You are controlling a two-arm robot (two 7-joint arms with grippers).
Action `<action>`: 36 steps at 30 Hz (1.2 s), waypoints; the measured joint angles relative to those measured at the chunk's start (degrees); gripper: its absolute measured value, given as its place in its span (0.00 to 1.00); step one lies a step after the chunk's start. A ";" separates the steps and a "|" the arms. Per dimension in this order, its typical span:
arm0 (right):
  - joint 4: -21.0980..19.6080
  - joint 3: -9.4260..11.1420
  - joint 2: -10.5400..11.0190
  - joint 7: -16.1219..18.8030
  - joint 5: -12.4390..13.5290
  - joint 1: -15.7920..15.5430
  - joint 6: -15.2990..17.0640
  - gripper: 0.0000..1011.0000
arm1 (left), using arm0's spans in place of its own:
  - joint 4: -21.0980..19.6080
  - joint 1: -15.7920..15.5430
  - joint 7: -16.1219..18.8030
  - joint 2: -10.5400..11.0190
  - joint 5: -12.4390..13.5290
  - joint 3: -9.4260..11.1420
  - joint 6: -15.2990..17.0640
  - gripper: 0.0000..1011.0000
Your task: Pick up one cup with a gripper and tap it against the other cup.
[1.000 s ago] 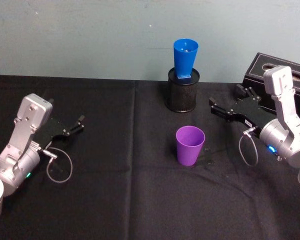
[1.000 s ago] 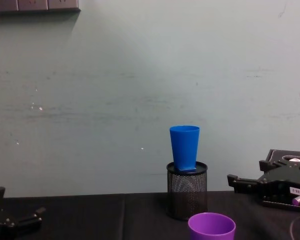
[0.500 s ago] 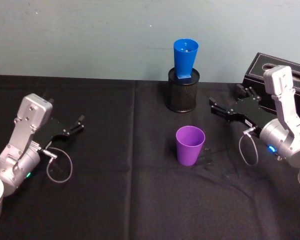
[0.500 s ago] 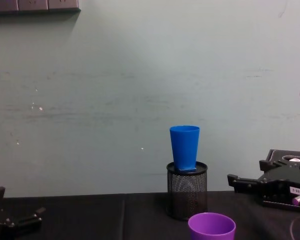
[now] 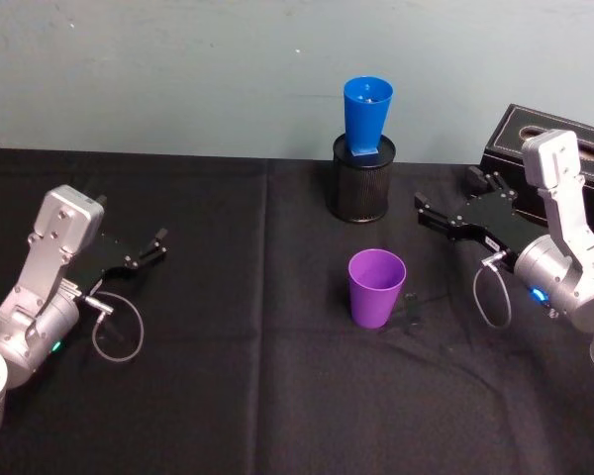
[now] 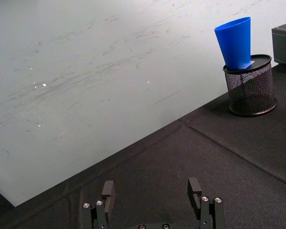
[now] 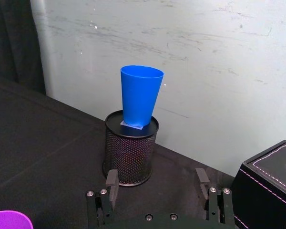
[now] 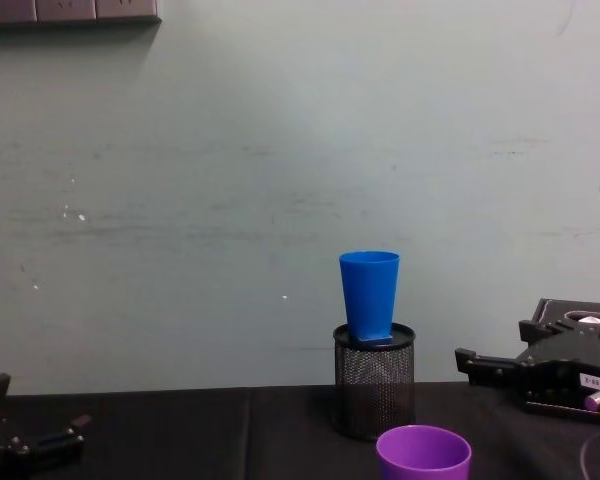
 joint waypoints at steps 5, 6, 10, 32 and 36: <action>0.00 0.00 0.00 0.00 0.00 0.00 0.00 0.99 | 0.00 0.00 0.00 0.00 0.00 0.00 0.00 0.99; 0.00 0.00 0.00 0.00 0.00 0.00 0.00 0.99 | 0.00 0.00 0.00 0.00 0.00 0.00 0.00 0.99; 0.00 0.00 0.00 0.00 0.00 0.00 -0.01 0.99 | 0.00 0.00 0.00 0.00 0.00 0.00 0.00 0.99; 0.01 0.00 0.00 0.01 0.00 0.00 -0.01 0.99 | 0.00 0.00 0.00 0.00 0.00 0.00 0.00 0.99; 0.01 0.00 0.00 0.01 0.00 0.00 -0.01 0.99 | 0.00 0.00 0.00 0.00 0.00 0.00 0.00 0.99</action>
